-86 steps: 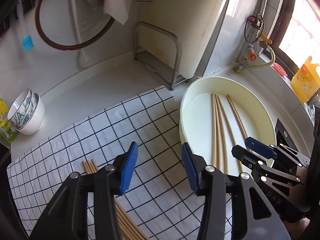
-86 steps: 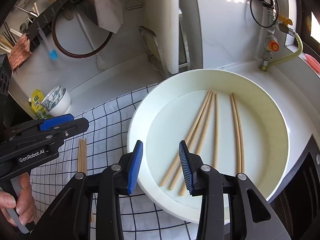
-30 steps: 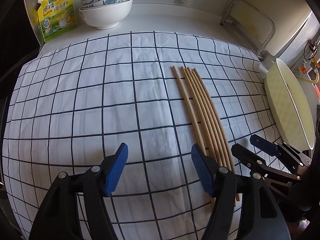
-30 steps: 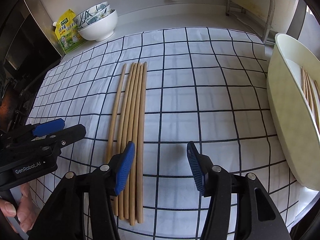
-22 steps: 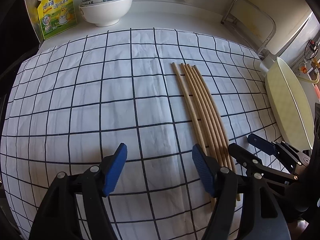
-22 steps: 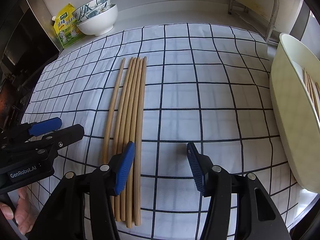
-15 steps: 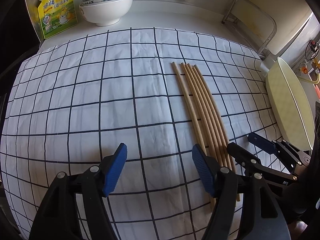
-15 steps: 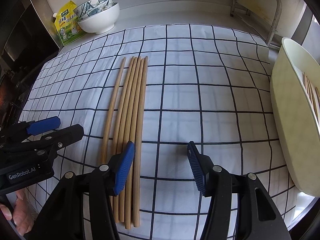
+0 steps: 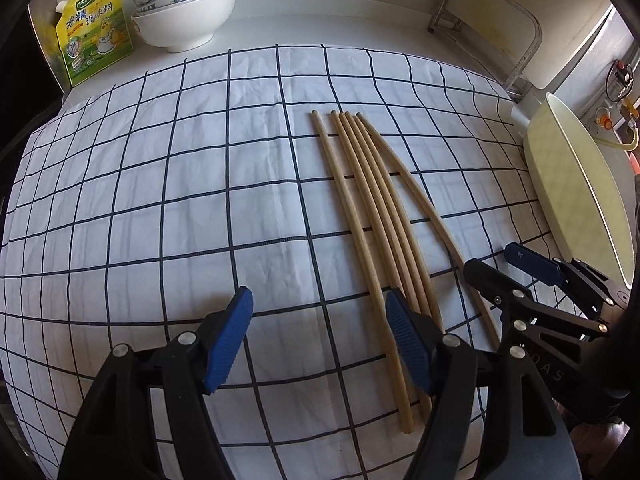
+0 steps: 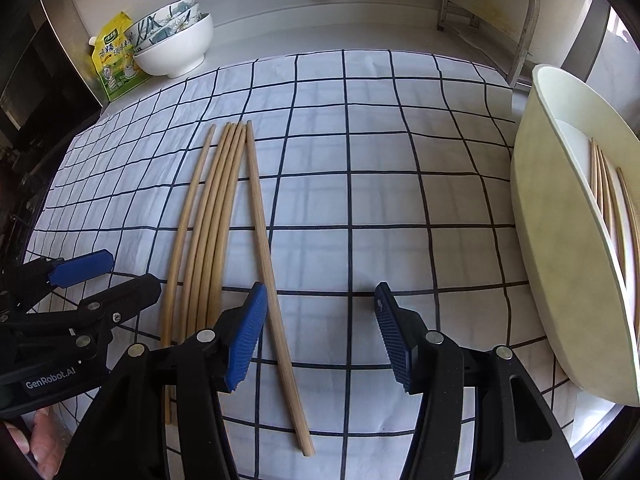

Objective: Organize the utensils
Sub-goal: 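Close the left tool on one chopstick while the right tool grasps another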

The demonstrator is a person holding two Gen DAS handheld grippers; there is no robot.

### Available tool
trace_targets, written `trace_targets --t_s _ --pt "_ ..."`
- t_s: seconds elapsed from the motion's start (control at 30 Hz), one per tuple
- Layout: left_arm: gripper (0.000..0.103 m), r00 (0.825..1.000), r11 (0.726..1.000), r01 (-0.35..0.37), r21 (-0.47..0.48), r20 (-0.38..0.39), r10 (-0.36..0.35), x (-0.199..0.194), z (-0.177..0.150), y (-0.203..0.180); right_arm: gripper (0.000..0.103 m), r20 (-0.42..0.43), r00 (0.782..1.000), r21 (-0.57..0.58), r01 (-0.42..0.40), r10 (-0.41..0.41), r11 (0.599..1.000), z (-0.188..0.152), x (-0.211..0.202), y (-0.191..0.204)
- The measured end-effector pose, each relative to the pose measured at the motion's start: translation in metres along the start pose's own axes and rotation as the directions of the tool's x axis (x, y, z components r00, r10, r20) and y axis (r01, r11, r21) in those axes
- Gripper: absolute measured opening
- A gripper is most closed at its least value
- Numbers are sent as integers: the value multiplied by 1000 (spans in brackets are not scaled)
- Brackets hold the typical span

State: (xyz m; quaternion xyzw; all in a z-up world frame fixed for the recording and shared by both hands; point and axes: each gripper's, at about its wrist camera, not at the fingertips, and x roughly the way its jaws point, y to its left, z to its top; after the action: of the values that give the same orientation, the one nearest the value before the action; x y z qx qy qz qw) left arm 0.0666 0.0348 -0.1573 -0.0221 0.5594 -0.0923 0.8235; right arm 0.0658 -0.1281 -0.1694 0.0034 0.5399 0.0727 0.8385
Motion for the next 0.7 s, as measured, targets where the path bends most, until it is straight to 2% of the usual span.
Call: trace_targets --t_s 0.37,0.7 --pt "68 998 998 -65 21 -16 65 12 4 -12 53 11 1000 3 -29 29 1000 2 -3 -8" --pt "67 995 995 -96 13 -25 96 10 0 -1 53 10 999 -30 -32 32 999 6 2 1"
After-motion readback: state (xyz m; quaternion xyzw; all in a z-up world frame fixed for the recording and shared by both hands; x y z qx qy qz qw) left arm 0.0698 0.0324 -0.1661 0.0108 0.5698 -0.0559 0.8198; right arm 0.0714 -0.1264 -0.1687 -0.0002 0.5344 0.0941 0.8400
